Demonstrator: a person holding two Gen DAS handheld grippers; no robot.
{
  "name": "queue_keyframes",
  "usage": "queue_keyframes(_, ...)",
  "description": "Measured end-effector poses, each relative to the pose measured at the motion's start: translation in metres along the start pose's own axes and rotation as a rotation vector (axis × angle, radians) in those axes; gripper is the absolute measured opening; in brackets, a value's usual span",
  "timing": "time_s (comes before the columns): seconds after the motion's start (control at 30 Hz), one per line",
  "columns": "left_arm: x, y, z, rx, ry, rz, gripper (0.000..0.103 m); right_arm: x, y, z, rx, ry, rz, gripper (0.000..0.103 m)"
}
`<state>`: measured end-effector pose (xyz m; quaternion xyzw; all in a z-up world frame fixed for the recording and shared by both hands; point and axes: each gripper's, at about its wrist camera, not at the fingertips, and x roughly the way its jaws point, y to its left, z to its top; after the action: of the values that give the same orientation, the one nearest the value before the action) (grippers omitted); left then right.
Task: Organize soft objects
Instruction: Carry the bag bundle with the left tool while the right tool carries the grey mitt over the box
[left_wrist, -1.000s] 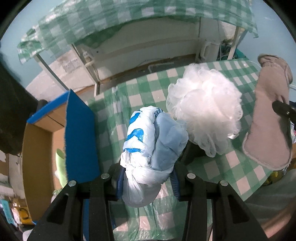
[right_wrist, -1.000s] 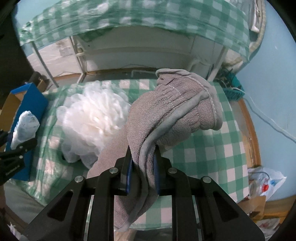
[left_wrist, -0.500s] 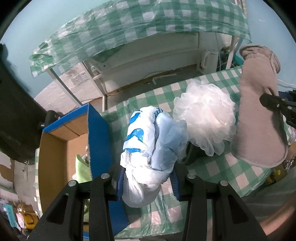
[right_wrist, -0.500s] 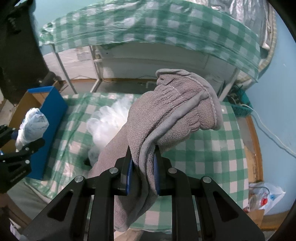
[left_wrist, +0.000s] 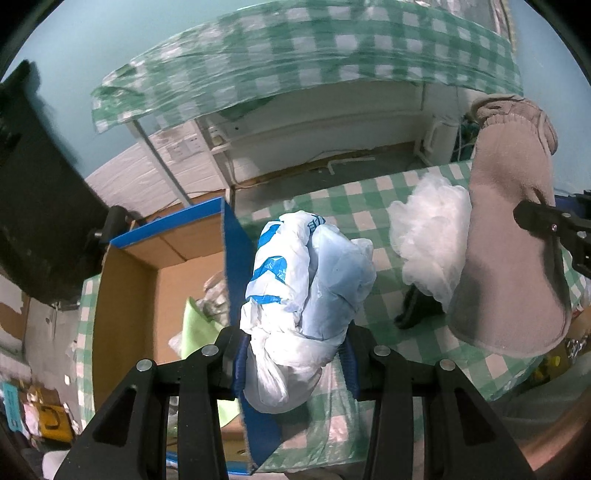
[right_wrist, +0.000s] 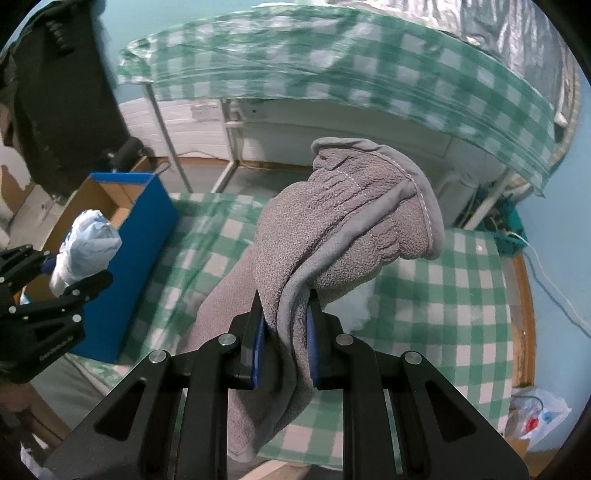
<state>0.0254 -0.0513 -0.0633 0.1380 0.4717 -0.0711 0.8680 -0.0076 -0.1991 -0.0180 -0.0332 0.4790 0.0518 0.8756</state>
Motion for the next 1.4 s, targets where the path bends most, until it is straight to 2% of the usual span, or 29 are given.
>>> queue_keyframes(0.83, 0.002, 0.1, -0.036, -0.174, 0.02, 0.067, 0.041, 0.015, 0.13, 0.05, -0.178, -0.012, 0.138, 0.017)
queue_keyframes(1.4, 0.01, 0.147, -0.061, -0.257, 0.055, 0.113, 0.041, 0.044, 0.213, 0.062, -0.269, 0.044, 0.254, 0.017)
